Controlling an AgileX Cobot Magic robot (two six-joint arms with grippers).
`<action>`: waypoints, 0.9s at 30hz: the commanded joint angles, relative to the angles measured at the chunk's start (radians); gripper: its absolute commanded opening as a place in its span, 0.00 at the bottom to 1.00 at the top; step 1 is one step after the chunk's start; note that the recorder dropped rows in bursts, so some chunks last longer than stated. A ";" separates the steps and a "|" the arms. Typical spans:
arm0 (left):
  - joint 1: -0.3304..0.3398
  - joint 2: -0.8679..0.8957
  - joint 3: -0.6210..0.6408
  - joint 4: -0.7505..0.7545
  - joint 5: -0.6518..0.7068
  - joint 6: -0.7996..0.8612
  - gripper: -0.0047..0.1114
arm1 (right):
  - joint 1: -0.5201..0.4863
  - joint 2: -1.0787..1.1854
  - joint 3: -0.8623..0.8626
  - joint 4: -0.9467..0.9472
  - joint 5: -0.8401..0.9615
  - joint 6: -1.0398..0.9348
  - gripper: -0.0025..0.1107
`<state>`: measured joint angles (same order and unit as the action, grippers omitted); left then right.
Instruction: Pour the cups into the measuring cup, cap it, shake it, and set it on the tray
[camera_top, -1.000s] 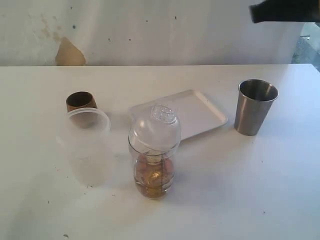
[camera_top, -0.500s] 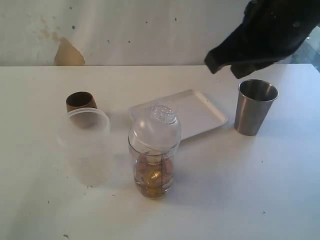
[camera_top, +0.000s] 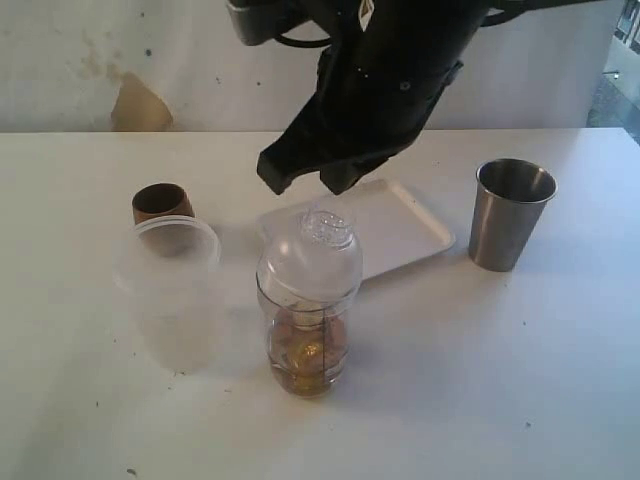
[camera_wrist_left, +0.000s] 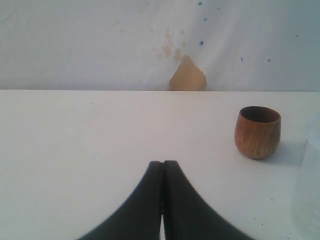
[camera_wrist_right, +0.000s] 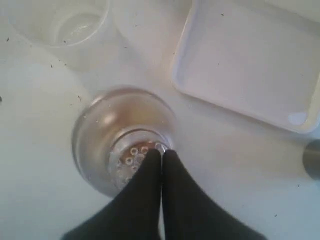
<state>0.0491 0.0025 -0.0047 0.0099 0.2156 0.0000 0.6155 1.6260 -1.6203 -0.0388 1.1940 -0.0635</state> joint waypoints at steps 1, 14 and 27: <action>-0.001 -0.002 0.005 -0.002 -0.005 0.000 0.04 | 0.003 0.034 -0.008 0.002 -0.015 -0.012 0.02; -0.001 -0.002 0.005 -0.002 -0.005 0.000 0.04 | 0.012 0.058 -0.006 0.111 -0.058 -0.064 0.02; -0.001 -0.002 0.005 -0.002 -0.005 0.000 0.04 | 0.012 0.071 -0.006 0.113 -0.060 -0.064 0.02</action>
<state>0.0491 0.0025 -0.0047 0.0099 0.2156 0.0000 0.6274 1.6907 -1.6242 0.0706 1.1421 -0.1159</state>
